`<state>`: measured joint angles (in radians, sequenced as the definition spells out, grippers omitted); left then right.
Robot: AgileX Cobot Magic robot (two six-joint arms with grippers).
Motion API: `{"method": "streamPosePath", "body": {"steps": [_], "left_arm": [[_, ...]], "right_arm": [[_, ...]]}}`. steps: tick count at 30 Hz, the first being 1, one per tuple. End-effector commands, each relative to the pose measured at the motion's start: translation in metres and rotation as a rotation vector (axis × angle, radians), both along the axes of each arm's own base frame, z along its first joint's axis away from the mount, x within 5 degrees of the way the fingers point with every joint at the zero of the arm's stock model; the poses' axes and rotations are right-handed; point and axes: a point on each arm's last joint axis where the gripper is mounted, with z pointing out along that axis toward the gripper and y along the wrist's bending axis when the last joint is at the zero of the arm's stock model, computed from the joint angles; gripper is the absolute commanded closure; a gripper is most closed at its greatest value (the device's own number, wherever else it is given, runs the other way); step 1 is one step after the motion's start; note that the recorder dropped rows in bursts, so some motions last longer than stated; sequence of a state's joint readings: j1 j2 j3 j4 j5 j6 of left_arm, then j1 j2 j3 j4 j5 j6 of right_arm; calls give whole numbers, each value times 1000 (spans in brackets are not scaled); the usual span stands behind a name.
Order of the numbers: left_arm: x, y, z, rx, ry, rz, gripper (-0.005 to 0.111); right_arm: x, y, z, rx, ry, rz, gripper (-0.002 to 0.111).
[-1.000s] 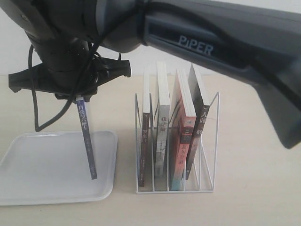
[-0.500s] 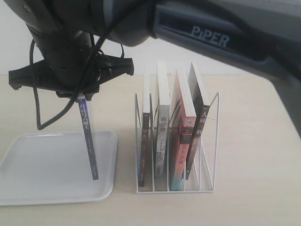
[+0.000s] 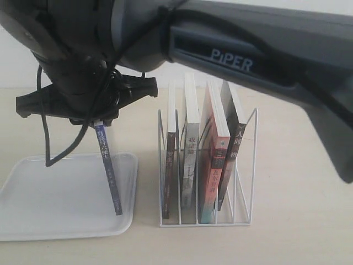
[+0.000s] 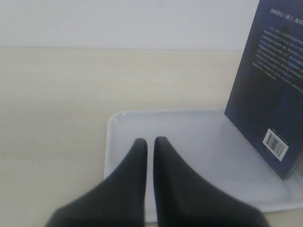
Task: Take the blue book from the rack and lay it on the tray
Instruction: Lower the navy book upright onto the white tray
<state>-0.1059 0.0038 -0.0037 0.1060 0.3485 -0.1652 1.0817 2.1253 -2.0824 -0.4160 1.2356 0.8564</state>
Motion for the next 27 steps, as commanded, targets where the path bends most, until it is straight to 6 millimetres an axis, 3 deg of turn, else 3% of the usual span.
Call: {"method": "streamPosePath", "body": {"steps": [1,4,19,20,24,27], "left_arm": [[0,0,-1,1,-4,1,102],[0,0,-1,1,-4,1,102],[0,0,-1,1,-4,1,102],[0,0,-1,1,-4,1,102],[0,0,-1,1,-6,1,102],[0,0,-1,1,-6,1,102]], "right_arm": [[-2,2,5,11,-48,-9,100],[-2,2,5,17,-46,-19,90],[-2,6,-4,1,-43,-24,90],[-2,6,-4,3,-44,-24,87],[-3,6,-3,15,-28,-28,55],[-4,7,-3,32,-24,-33,56]]}}
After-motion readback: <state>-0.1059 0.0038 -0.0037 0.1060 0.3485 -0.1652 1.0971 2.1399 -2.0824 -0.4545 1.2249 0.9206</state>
